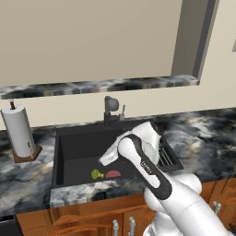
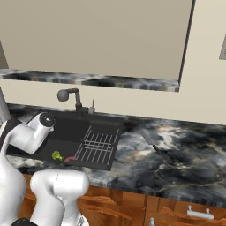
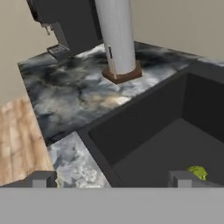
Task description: Turn on the sink faucet. Then move the broccoli from the counter to the sink. Turn off the sink. Move the vegetable from the sink to the pot next to the stove. Finally move the pot to the rear left burner.
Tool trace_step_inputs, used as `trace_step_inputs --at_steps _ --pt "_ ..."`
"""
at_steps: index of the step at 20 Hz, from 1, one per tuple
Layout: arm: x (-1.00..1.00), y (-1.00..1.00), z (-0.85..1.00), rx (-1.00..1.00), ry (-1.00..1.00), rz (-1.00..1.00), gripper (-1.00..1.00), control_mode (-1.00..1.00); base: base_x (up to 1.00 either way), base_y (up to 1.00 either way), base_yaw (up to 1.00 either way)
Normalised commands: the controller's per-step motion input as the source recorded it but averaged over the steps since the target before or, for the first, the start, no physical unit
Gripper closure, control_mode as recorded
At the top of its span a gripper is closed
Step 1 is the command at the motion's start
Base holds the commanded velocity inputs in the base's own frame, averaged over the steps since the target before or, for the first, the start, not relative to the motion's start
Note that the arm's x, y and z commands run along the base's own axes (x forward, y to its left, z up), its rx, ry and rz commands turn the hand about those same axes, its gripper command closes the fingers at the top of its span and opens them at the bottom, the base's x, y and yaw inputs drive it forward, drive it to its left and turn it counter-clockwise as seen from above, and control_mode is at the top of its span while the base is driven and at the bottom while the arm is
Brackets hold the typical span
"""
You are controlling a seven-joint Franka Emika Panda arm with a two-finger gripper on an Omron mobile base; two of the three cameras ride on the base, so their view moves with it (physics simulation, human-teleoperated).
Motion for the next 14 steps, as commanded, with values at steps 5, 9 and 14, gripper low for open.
trace_step_inputs --at_steps 5,9,14 --pt "-0.01 0.39 0.00 -0.17 0.14 -0.18 -1.00 -1.00 0.00 0.00 0.00" --pt "-0.01 0.19 0.00 -0.14 0.09 -0.23 -1.00 -1.00 0.00 0.00 0.00" --pt "0.00 0.01 0.00 -0.14 0.09 -0.19 -1.00 -1.00 0.00 0.00 0.00"
